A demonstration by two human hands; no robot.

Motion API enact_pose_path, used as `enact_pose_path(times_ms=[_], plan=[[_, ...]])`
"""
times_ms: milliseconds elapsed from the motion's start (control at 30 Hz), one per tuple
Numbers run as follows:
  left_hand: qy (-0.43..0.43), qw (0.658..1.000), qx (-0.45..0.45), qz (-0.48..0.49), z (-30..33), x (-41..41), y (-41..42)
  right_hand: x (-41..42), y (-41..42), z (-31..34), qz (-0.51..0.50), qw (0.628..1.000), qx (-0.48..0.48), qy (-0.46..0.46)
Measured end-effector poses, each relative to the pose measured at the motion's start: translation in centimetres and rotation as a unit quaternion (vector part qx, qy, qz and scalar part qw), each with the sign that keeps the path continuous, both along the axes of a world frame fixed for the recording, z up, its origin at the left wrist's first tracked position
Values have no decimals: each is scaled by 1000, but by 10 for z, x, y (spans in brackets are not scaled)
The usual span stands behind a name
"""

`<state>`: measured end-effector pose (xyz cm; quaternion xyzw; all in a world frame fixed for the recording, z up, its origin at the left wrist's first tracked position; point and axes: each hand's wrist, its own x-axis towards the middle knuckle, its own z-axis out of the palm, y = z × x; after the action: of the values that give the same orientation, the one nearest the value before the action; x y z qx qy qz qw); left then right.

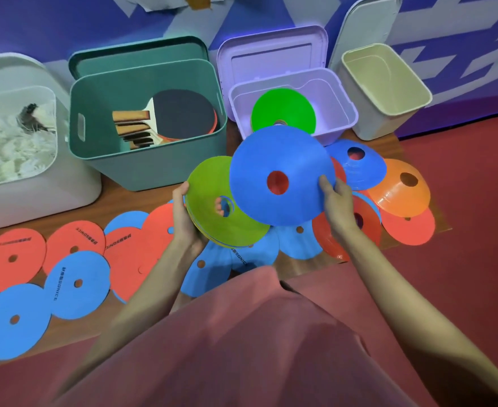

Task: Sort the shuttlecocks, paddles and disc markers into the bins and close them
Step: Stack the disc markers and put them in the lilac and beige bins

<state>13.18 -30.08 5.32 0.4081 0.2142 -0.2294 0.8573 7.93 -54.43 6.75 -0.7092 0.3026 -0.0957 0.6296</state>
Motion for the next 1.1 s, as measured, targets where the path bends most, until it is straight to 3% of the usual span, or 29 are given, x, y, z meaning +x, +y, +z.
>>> enact_pose_path(times_ms=[167, 300, 400, 567, 733, 800, 967, 1100], plan=[[2, 999, -23, -28, 7, -6, -18, 14, 25, -22, 99, 994, 36, 29], [20, 999, -18, -40, 11, -4, -23, 17, 28, -29, 204, 959, -178, 80], [31, 999, -15, -43, 11, -2, -23, 15, 28, -32, 244, 923, -289, 68], [42, 998, -16, -40, 9, -5, -28, 17, 27, -35, 275, 888, -352, 108], [27, 1000, -4, -7, 4, -6, -25, 18, 9, -38, 244, 915, -313, 63], [23, 1000, -2, 6, 2, -6, -23, 23, -9, -44, 220, 909, -348, 65], [12, 1000, 2, 23, 1, -9, -22, 41, -57, -58, 309, 801, -452, 243], [-4, 1000, 14, 25, 8, -12, -25, 51, -71, -67, 381, 744, -463, 296]])
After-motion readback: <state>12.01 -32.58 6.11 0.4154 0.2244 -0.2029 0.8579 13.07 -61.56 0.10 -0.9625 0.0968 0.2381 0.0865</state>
